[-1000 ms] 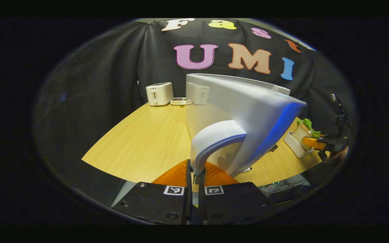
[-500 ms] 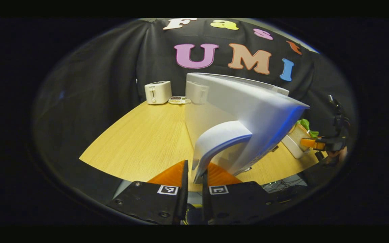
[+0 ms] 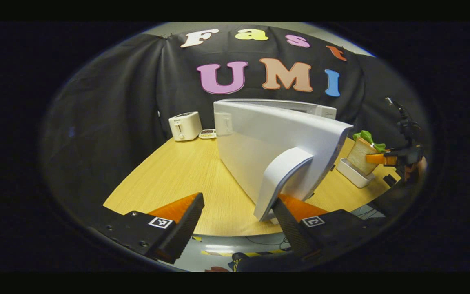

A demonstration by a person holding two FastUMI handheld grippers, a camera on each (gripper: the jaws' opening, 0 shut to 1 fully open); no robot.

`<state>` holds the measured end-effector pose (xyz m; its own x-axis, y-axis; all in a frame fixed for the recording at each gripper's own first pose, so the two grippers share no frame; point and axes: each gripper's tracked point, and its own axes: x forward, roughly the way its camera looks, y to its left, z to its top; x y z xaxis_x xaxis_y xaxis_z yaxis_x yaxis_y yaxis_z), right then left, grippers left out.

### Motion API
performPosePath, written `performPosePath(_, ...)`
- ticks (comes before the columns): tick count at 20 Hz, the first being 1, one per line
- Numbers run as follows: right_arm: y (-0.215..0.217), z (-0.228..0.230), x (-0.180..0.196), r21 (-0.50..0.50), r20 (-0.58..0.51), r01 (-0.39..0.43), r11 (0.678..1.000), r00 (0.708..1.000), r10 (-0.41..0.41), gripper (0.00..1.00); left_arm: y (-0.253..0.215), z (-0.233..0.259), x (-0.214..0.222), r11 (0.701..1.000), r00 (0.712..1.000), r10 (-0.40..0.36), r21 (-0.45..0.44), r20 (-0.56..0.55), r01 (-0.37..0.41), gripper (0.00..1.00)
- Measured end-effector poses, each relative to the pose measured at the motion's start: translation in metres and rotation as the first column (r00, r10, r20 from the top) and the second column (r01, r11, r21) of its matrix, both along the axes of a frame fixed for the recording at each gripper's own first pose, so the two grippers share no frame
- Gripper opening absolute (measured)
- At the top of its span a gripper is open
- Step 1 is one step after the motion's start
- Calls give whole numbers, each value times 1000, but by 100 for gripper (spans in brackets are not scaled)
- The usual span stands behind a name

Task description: Open the microwave oven with the left hand, put the food in, and close the microwave oven.

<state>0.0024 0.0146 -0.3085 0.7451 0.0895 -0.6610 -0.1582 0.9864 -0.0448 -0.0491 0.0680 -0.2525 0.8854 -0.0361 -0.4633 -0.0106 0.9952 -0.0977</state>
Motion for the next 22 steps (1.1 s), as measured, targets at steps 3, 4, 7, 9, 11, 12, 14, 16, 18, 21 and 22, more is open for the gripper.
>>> performPosePath(3, 5, 15, 9, 9, 30, -8, 1000, 1000, 8, 29, -5, 8, -4, 999, 1000, -1, -40, 19, 2, 99)
performPosePath(4, 9, 20, 12, 13, 40, -15, 1000, 999, 15, 29, -7, 11, -5, 998, 1000, -6, -57, 23, 7, 98)
performPosePath(7, 25, 31, 19, 19, 63, -52, 998, 997, 51, 36, -2, 26, -10, 997, 998, 20, -77, 54, -16, 98)
performPosePath(9, 39, 36, 24, 32, 69, -78, 996, 995, 75, 29, 1, 36, -13, 996, 997, 28, -82, 73, -21, 98)
performPosePath(11, 58, 40, 30, 60, 68, -99, 993, 993, 95, 29, 4, 46, -15, 998, 995, 28, -66, 94, -22, 99)
performPosePath(12, 68, 42, 34, 80, 64, -104, 991, 993, 99, 36, 6, 51, -17, 998, 994, 23, -54, 109, -17, 99)
performPosePath(14, 90, 43, 42, 131, 46, -103, 986, 994, 97, 36, 1, 58, -17, 999, 992, -15, -50, 129, 22, 99)
performPosePath(16, 115, 41, 54, 192, 22, -91, 977, 996, 89, 36, -3, 62, -22, 997, 988, -56, -41, 144, 63, 99)
performPosePath(18, 143, 37, 66, 260, -12, -60, 964, 998, 65, 36, -4, 67, -24, 995, 983, -87, -44, 162, 95, 99)
performPosePath(21, 189, 25, 86, 354, -75, 9, 935, 997, 19, 36, -3, 70, -26, 987, 976, -133, -67, 171, 146, 99)
performPosePath(22, 203, 20, 95, 383, -96, 40, 923, 995, -3, 36, -3, 71, -27, 984, 974, -145, -77, 175, 160, 99)
